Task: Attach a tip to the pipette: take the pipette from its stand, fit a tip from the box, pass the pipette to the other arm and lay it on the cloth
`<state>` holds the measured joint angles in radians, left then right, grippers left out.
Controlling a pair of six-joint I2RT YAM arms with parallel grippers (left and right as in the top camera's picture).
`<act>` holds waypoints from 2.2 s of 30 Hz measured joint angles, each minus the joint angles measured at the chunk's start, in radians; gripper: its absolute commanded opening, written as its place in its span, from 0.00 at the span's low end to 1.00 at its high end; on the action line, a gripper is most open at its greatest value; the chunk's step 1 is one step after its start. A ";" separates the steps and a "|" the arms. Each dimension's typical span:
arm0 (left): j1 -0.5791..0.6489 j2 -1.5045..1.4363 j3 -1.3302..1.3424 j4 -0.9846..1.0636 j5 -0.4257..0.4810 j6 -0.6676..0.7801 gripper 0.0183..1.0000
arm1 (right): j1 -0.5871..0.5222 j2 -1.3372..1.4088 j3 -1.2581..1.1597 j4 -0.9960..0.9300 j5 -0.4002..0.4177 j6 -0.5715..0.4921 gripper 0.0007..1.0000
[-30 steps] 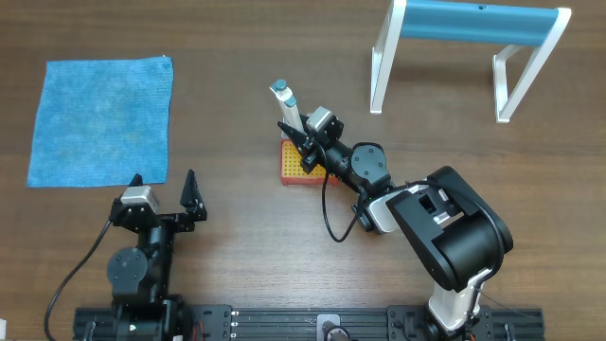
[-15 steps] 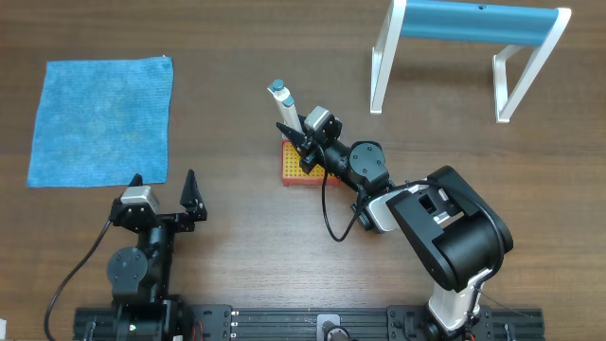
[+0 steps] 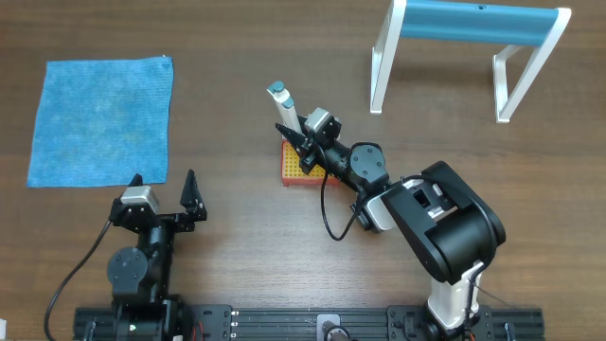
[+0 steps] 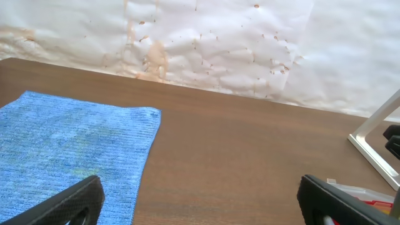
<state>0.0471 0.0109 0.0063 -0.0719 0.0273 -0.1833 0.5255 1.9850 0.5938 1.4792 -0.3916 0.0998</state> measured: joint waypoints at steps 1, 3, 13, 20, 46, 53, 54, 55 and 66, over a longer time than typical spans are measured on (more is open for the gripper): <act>0.000 0.000 0.000 0.000 0.000 0.000 1.00 | -0.001 0.002 0.001 0.002 -0.002 0.002 0.08; 0.000 0.000 0.000 0.000 0.000 0.000 1.00 | -0.001 0.005 0.002 0.005 -0.002 0.004 0.08; 0.000 0.000 0.000 0.000 0.000 0.000 1.00 | -0.001 0.006 -0.008 0.018 -0.004 0.004 0.08; 0.000 0.000 0.000 0.000 0.000 0.000 1.00 | -0.001 0.013 -0.010 0.027 -0.005 0.004 0.07; 0.000 0.000 0.000 0.000 0.000 0.000 1.00 | -0.001 -0.051 0.093 -0.027 -0.035 0.016 0.08; 0.000 0.000 0.000 0.000 0.000 0.000 1.00 | -0.002 -0.223 0.115 -0.183 -0.074 0.016 0.08; 0.000 0.000 0.000 0.000 0.000 0.000 1.00 | -0.003 -0.266 0.119 -0.274 -0.091 0.017 0.08; 0.000 0.000 0.000 0.000 0.000 0.000 1.00 | -0.006 -0.354 0.124 -0.469 -0.128 0.020 0.08; 0.000 0.000 0.000 0.000 0.000 0.000 1.00 | -0.010 -0.740 0.353 -1.646 -0.168 0.008 0.08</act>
<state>0.0471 0.0109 0.0063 -0.0719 0.0273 -0.1833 0.5159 1.2449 0.9466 -0.1669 -0.5598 0.1081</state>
